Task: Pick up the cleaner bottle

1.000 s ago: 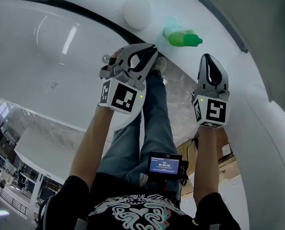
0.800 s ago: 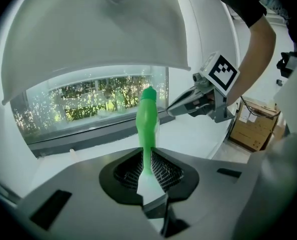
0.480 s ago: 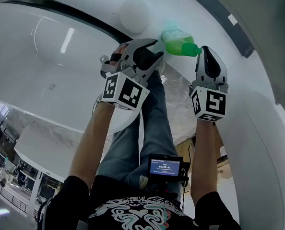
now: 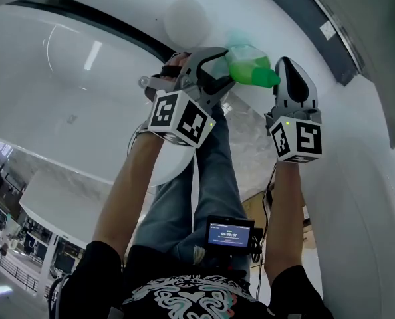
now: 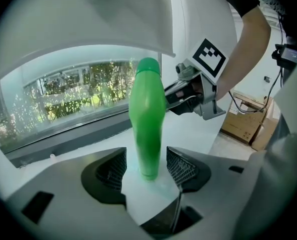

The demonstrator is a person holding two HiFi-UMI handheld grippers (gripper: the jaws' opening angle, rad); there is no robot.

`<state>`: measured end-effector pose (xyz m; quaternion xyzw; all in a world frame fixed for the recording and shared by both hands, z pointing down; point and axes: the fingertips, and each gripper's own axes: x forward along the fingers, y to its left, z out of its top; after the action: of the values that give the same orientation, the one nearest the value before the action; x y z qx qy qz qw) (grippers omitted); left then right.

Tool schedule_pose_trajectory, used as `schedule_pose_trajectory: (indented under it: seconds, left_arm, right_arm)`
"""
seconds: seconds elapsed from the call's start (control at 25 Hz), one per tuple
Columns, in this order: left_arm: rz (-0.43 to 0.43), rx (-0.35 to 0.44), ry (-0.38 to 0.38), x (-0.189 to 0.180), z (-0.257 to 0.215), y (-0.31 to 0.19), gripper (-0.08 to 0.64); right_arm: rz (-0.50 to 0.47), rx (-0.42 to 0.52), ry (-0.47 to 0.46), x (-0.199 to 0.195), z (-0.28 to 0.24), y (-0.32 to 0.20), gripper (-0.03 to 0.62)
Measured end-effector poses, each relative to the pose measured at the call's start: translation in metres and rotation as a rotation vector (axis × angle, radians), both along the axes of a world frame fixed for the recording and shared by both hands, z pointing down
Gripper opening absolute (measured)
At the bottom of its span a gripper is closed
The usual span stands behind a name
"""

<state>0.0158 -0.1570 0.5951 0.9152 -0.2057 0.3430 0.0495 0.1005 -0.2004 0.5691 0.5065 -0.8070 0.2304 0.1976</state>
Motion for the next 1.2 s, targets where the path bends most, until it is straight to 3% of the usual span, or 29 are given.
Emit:
schedule_pose_trajectory:
  seconds: [0.16,0.32,0.92,1.2]
  left_arm:
    - [0.032,-0.001,-0.018,0.005,0.007,-0.002,0.239]
    - [0.072,-0.015,-0.038,0.012,0.018,-0.004,0.239]
    - [0.152,-0.025,-0.027,0.044,0.037,-0.013,0.241]
    - [0.13,-0.077,0.021,0.051,0.041,-0.016,0.24]
  right_arm:
    - [-0.023,-0.023,-0.015,-0.005,0.009,0.001,0.029]
    - [-0.031,-0.037,-0.11,-0.01,0.011,-0.002,0.029]
    - [-0.028,-0.083,-0.144,-0.009,0.031,-0.006,0.029]
    - [-0.034,-0.098,-0.165,-0.008,0.038,-0.006,0.029]
